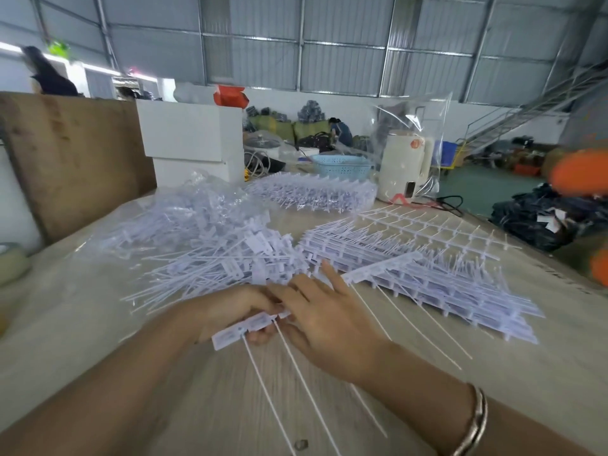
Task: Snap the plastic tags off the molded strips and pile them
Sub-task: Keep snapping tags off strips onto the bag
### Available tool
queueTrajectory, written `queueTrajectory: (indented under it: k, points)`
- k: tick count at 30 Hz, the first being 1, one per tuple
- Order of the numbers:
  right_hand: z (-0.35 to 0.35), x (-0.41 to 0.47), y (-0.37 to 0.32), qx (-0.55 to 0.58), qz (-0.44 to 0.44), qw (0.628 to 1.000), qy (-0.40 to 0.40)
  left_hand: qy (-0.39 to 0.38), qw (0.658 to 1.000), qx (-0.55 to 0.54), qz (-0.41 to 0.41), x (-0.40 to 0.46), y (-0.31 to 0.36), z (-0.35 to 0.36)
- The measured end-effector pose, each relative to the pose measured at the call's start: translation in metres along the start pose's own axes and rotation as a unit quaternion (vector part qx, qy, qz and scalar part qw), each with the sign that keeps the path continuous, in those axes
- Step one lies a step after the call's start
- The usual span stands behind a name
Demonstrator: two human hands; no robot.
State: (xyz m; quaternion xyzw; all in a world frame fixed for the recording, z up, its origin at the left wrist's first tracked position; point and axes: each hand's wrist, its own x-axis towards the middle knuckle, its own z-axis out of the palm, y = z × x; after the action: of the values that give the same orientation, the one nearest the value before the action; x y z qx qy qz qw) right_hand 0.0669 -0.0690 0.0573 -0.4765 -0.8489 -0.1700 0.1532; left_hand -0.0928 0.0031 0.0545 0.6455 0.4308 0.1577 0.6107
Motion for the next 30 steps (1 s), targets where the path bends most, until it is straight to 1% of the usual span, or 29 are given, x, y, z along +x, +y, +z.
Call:
queueTrajectory:
  k: [2,4,5,7,11,14,17,19,22,24,25,26,28,30]
  points:
    - [-0.001,0.004,0.003,0.013,0.003,1.000,0.023,0.016,0.999,-0.026,0.045,0.000,-0.004,-0.001]
    - [-0.004,0.009,0.007,0.000,-0.008,0.998,0.059,-0.013,0.992,-0.058,0.116,-0.005,-0.007,-0.008]
    - [-0.007,0.012,0.010,-0.023,-0.015,0.997,0.075,-0.025,0.989,-0.043,0.138,-0.011,-0.008,-0.011]
    - [-0.015,0.018,0.015,-0.074,-0.024,0.992,0.104,-0.013,0.985,-0.025,0.170,-0.016,-0.010,-0.016]
    - [-0.038,0.024,0.015,-0.116,-0.038,0.980,0.157,-0.004,0.972,-0.092,0.217,-0.020,-0.008,-0.014]
    - [-0.048,0.023,0.011,-0.140,-0.041,0.975,0.165,-0.004,0.963,-0.160,0.217,-0.021,-0.007,-0.016]
    - [-0.051,0.025,0.013,-0.141,-0.037,0.980,0.137,-0.001,0.960,-0.169,0.223,-0.018,-0.009,-0.017]
    - [-0.047,0.027,0.016,-0.134,-0.036,0.988,0.072,0.014,0.969,-0.150,0.195,-0.016,-0.013,-0.013]
    - [-0.025,0.024,0.025,-0.096,-0.020,0.995,-0.030,0.009,0.988,-0.055,0.145,-0.018,-0.018,-0.007]
    - [-0.007,0.016,0.024,-0.103,-0.013,0.992,-0.067,0.021,0.992,-0.011,0.128,-0.016,-0.019,-0.002]
    - [0.001,0.011,0.023,-0.105,-0.011,0.992,-0.064,0.035,0.992,-0.001,0.124,-0.014,-0.019,-0.001]
    - [0.010,0.007,0.024,-0.083,-0.007,0.995,-0.049,0.049,0.991,0.010,0.123,-0.013,-0.019,0.002]
    - [0.023,-0.001,0.029,0.000,-0.007,1.000,-0.015,0.065,0.988,0.047,0.131,-0.010,-0.021,0.005]
    - [0.028,-0.005,0.035,0.059,-0.004,0.998,-0.019,0.076,0.983,0.075,0.146,-0.010,-0.024,0.007]
